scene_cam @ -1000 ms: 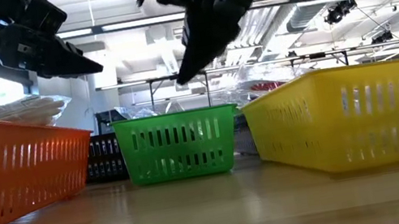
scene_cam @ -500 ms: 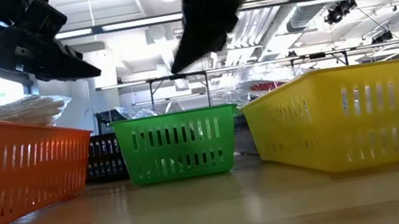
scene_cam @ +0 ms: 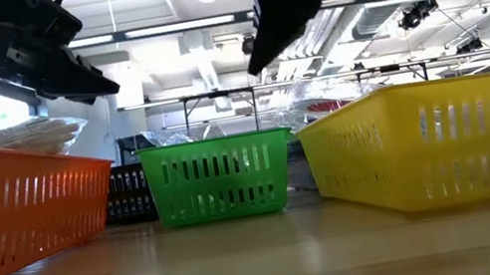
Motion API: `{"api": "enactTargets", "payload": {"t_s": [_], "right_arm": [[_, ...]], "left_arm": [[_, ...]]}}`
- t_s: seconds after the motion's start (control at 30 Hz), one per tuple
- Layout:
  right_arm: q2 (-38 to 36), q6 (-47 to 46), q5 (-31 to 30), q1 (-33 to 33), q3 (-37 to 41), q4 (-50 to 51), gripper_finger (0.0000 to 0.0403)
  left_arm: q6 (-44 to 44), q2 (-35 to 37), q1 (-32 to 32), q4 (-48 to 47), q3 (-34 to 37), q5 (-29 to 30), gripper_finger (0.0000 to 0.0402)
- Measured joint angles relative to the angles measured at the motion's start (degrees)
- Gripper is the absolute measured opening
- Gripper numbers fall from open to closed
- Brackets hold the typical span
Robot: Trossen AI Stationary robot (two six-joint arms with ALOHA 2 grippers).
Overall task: Pick & Place Travel size toiletries
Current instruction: Adjust the blue bin on the table
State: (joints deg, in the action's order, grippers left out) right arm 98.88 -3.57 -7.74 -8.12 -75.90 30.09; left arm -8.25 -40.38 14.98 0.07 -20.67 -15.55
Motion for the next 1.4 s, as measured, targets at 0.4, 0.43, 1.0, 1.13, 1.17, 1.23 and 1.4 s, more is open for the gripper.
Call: {"api": "enactTargets", "payload": {"t_s": [0.4, 0.43, 1.0, 1.13, 1.17, 1.23, 1.4], "right_arm": [[-9.19, -3.35, -1.41, -0.02, 7.3, -0.49, 0.0003], [-10.32, -4.1, -1.45, 0.0, 8.96, -2.19, 0.0003], [-29.31, -11.38, -9.66, -4.23, 37.12, -30.99, 0.0003], [-31.83, -11.29, -11.79, -4.39, 41.69, -34.68, 0.0003], [-32.7, -11.24, -12.04, -4.39, 43.03, -34.77, 0.0003], [-33.38, -10.67, -12.89, -4.22, 45.3, -37.97, 0.0003], [-35.0, -8.37, -14.36, -3.17, 50.79, -43.67, 0.0003]], "left_arm": [[1.24, 0.0, 0.01, -0.21, 0.0, 0.04, 0.0], [1.52, 0.0, 0.02, -0.23, -0.02, 0.04, 0.0], [5.62, 0.02, 0.02, 0.24, 0.0, -0.39, 0.0], [5.55, 0.0, 0.02, -0.16, 0.0, -0.37, 0.0], [5.53, 0.0, 0.0, -0.19, 0.0, -0.37, 0.0], [5.55, 0.0, 0.0, -0.33, -0.01, -0.42, 0.0], [5.53, 0.0, 0.02, -0.32, 0.0, -0.35, 0.0]]}}
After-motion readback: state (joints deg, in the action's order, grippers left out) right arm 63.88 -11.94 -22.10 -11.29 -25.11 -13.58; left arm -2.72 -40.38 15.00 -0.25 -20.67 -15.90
